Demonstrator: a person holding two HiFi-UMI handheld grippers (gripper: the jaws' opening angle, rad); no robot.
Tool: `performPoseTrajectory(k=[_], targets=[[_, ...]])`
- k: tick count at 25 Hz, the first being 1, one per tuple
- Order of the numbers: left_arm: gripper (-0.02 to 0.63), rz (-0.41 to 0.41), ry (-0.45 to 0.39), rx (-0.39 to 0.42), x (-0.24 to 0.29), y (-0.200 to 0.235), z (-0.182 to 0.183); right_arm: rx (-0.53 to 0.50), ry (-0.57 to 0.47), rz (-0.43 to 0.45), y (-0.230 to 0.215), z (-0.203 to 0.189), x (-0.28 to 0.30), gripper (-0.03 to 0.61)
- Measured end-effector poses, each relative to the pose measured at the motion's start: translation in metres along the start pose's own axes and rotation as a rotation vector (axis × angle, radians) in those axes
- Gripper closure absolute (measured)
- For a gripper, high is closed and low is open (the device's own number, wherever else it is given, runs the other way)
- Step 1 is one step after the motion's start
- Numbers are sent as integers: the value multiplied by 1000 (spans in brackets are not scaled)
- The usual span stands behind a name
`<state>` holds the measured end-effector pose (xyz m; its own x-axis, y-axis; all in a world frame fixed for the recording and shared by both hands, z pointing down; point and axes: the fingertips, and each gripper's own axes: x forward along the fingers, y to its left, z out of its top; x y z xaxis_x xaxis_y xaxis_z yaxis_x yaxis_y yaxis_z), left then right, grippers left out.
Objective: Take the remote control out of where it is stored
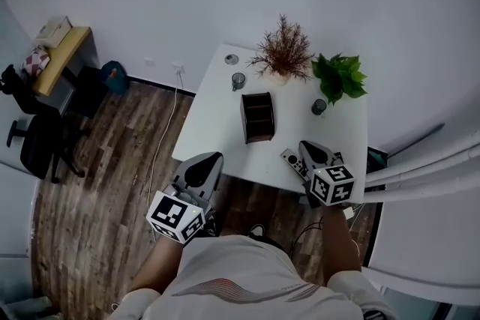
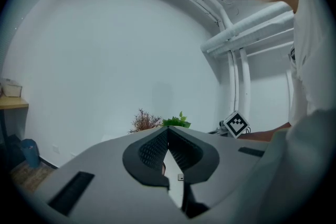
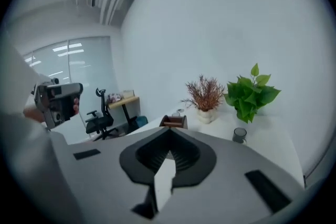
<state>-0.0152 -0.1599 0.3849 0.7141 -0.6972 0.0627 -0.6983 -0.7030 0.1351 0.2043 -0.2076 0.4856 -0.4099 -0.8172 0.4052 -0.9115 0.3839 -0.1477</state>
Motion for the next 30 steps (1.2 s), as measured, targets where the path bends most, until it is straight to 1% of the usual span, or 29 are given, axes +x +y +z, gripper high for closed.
performPoseTrajectory(k=[3,6,9,12,20,30], targets=[[606,-10,-11,20,2,-11,7,-15,-123,12,18,25,-25,565],[606,-20,-26,36,5,-24,13,-56,-231,20,36,48,-51,565],[606,-25,-41,47,6,-36,19,-105,-311,11,47,66,-76,566],[606,-31,-58,56,7,-46,23,-139,-360,-10,49,78,-97,566],[606,-21,-69,65,5,-57,28,-150,-376,-23,46,83,-112,566],[606,-22,-72,70,2,-57,28,-158,-360,-23,51,79,-109,566]])
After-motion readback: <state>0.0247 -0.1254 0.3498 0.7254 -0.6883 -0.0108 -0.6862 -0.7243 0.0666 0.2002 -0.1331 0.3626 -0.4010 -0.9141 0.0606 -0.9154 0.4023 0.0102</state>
